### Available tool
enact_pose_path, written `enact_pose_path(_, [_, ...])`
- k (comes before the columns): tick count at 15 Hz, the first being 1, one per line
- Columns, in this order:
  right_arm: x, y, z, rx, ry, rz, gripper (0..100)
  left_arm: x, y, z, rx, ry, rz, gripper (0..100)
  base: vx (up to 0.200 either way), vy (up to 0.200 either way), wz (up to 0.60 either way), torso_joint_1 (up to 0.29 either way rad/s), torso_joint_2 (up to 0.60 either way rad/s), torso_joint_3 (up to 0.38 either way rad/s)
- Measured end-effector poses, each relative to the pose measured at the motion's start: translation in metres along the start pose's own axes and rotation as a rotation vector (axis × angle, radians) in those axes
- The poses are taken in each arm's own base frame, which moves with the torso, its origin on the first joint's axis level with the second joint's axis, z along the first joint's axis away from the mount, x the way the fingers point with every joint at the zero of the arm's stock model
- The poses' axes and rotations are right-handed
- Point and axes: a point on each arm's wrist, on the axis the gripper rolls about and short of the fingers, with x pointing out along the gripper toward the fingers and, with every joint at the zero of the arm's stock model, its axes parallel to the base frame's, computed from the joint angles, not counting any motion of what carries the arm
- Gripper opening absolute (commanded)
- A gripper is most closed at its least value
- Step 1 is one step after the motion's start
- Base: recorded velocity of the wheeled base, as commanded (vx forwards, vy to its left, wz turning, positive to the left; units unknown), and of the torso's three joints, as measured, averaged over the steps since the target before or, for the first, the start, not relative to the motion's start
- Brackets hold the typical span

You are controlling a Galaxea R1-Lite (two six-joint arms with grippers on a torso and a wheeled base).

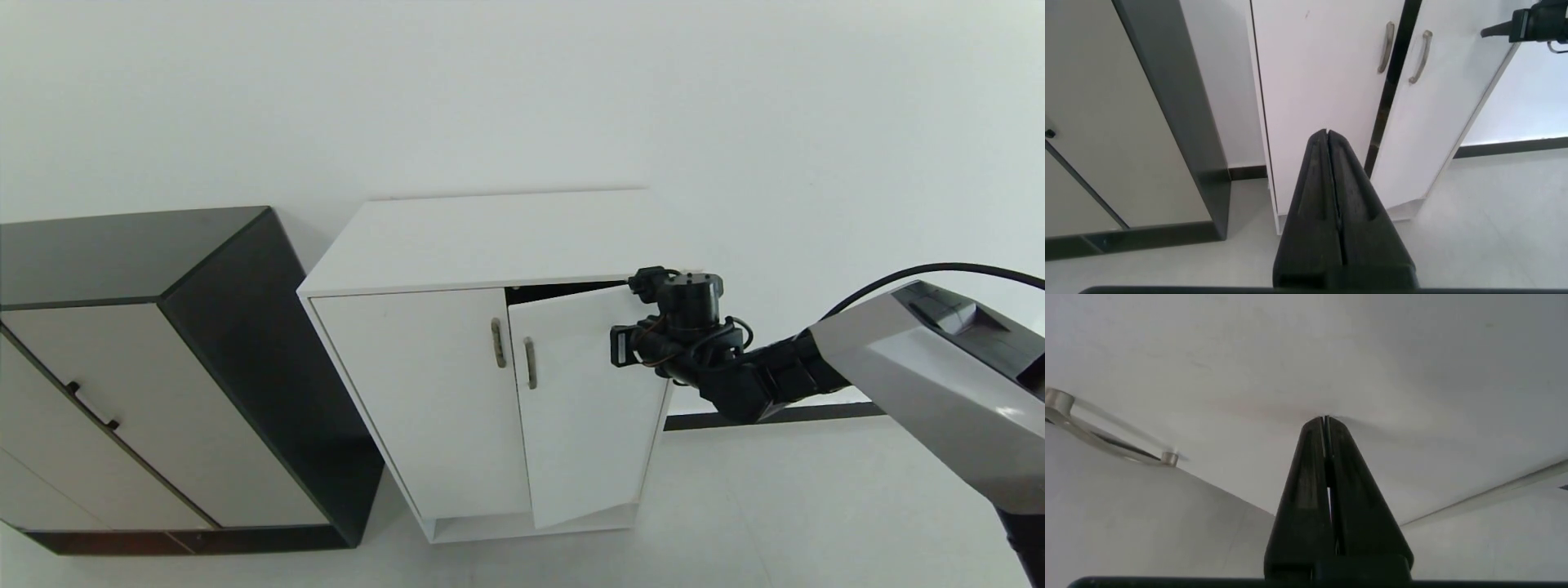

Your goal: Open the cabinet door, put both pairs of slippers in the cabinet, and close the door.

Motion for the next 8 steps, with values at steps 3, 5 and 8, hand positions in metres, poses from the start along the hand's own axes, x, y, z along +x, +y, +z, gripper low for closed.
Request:
enact_pose_path(3, [0.0044,0.0006,0.0011,-0.003,-0.012,0.001,0,0.0000,0.0000,0.0000,0.000,0.000,0.000,0,0.000,0.000,0.00,0.000,0.00,0.000])
enact_pose_path(5, [0.0066,0.0008,0.0023,-0.002,-0.020,0.001,0,0.0000,0.0000,0.0000,0.000,0.000,0.000,0,0.000,0.000,0.00,0.000,0.00,0.000])
enact_pose_path(8, [0.0107,0.0009,0.0032,-0.003,-0.020,-0.003,0,0.0000,0.0000,0.0000,0.000,0.000,0.000,0,0.000,0.000,0.00,0.000,0.00,0.000])
